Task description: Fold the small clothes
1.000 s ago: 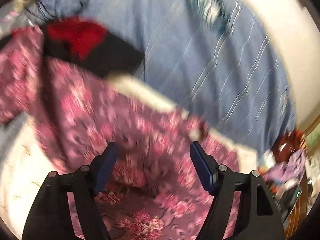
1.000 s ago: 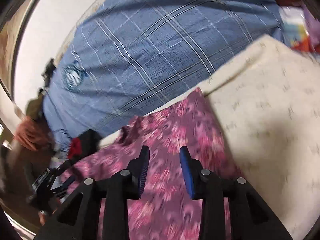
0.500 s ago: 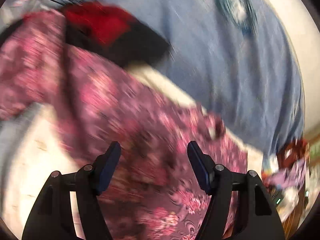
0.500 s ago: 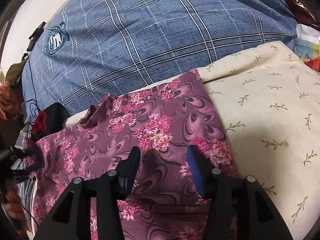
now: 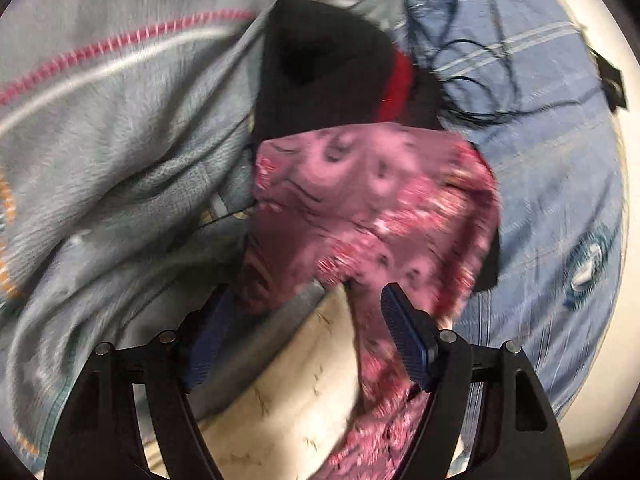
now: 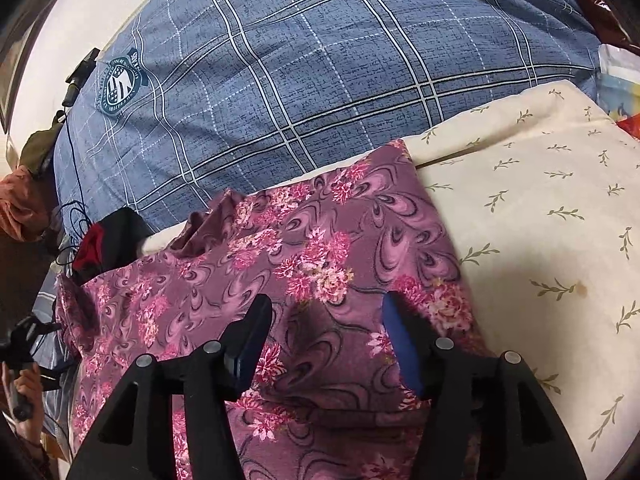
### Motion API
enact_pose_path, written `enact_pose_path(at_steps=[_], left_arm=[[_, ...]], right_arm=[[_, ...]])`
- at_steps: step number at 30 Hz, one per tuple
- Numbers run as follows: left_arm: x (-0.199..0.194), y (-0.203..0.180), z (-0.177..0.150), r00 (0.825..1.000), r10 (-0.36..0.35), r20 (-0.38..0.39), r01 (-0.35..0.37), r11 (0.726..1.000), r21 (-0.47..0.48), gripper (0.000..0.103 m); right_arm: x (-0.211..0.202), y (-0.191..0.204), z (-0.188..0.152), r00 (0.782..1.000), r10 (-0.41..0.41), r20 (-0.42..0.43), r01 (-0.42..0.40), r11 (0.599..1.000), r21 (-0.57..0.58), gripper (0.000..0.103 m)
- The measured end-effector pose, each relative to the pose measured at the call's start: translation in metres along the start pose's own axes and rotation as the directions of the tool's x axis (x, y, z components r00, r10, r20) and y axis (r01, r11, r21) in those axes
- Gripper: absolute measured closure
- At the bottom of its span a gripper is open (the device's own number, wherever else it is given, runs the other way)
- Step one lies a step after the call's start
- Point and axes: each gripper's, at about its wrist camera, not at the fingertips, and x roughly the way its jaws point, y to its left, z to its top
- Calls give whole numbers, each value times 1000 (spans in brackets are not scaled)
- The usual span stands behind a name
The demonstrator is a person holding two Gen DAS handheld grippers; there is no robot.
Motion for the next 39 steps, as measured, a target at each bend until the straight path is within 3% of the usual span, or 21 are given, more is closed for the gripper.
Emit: enact_pose_path(at_steps=[3, 4, 6, 7, 12, 14, 17, 19, 21, 22, 23, 25, 27, 28, 30, 32, 36, 39], left_arm=[[17, 2, 12, 1000, 28, -12, -28, 1000, -1, 31], [21, 2, 15, 999, 27, -20, -27, 1000, 3, 58], [21, -5, 22, 999, 2, -44, 0, 999, 46, 98], [16, -11, 26, 999, 4, -43, -1, 998, 70, 99], [-55, -54, 50, 984, 88, 153, -128, 953, 276, 99], [-85, -68, 64, 956, 139, 259, -224, 916, 334, 98], [-116, -68, 97, 874, 266, 407, -411, 851, 326, 97], [-129, -61, 120, 819, 342, 461, -498, 823, 274, 87], [-139, -46, 131, 788, 392, 474, -542, 807, 234, 82], [-144, -42, 134, 776, 406, 482, -554, 805, 214, 75], [-153, -36, 132, 789, 387, 477, -532, 819, 215, 68], [-166, -23, 118, 810, 341, 478, -482, 851, 209, 30], [-166, -17, 108, 844, 285, 454, -415, 884, 216, 28], [-161, -13, 103, 875, 247, 416, -364, 902, 232, 28], [-145, -4, 92, 916, 203, 345, -292, 928, 229, 28], [-126, 10, 85, 947, 170, 273, -230, 952, 205, 28], [-86, 27, 84, 984, 100, 147, -119, 985, 123, 28], [-74, 25, 82, 991, 36, 127, -46, 996, 81, 28]], right_arm=[[0, 0, 0, 1000, 4, 0, -4, 1000, -1, 42], [0, 0, 0, 1000, 4, 0, -4, 1000, -1, 42], [0, 0, 0, 1000, 4, 0, -4, 1000, -1, 41], [0, 0, 0, 1000, 4, 0, -4, 1000, 0, 41], [0, 0, 0, 1000, 2, 0, -2, 1000, -2, 41], [0, 0, 0, 1000, 2, 0, -2, 1000, -3, 41], [0, 1, 0, 1000, -1, -1, 1, 1000, -5, 41], [0, 1, 0, 1000, -2, -2, 2, 1000, -6, 41], [0, 1, 0, 1000, -3, -2, 3, 1000, -6, 41], [0, 1, 0, 1000, -3, -2, 3, 1000, -6, 41], [0, 0, 0, 1000, -3, -2, 3, 1000, -7, 41], [0, 1, 0, 1000, -3, -2, 3, 1000, -6, 41], [1, 1, 0, 1000, -4, -3, 4, 1000, -7, 41], [1, 1, 0, 1000, -5, -3, 4, 1000, -7, 41], [1, 0, 0, 1000, -4, -3, 4, 1000, -7, 41], [1, 0, 0, 1000, -5, -3, 5, 1000, -8, 41], [0, 0, 1, 1000, -3, -3, 3, 1000, -6, 41], [1, 1, 1, 1000, -2, -2, 2, 1000, -6, 41]])
